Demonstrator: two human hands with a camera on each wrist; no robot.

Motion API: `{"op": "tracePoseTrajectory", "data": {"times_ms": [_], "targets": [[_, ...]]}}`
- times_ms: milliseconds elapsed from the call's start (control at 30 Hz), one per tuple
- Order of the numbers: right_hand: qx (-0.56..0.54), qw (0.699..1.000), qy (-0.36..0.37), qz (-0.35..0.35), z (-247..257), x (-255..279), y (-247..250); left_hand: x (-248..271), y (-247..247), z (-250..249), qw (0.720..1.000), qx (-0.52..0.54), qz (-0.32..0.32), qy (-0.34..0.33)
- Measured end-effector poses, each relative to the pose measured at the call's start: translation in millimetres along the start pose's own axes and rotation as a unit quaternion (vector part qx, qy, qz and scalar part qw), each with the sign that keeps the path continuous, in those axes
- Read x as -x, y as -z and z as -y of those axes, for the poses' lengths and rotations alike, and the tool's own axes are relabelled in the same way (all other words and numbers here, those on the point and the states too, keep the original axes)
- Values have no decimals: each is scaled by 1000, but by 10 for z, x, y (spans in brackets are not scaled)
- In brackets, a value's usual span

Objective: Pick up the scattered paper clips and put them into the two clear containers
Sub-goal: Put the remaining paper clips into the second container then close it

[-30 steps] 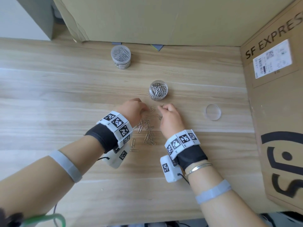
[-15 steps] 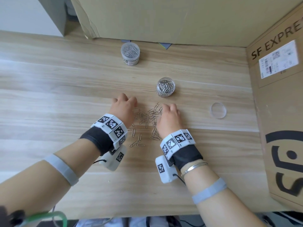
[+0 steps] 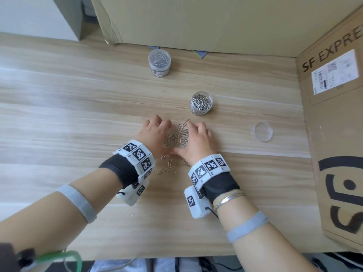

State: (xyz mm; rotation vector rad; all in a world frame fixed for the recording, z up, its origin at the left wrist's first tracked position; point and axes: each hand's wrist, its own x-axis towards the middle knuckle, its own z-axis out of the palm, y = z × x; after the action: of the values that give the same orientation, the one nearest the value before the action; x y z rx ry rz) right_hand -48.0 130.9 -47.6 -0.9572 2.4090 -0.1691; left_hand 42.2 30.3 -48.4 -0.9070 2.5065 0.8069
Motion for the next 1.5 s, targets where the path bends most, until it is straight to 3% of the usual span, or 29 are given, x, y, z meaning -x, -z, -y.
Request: {"op": "tracePoseTrajectory", "data": {"times_ms": [367, 600, 767, 1167, 1500], "targets": [[-30, 997, 76, 9, 48, -132, 82, -171, 99, -61, 996, 71, -32, -32], [-20, 998, 64, 14, 96, -242, 114, -253, 116, -74, 998, 60, -2, -18], [-70, 997, 32, 13, 69, -272, 155, -284, 134, -125, 998, 56, 3, -14], [-138, 985, 23, -105, -97, -511, 673, -562, 586, -540, 990, 114, -67, -45], [-211, 973, -11, -89, -219, -702, 790, -808, 706, -683, 993, 82, -70, -37]]}}
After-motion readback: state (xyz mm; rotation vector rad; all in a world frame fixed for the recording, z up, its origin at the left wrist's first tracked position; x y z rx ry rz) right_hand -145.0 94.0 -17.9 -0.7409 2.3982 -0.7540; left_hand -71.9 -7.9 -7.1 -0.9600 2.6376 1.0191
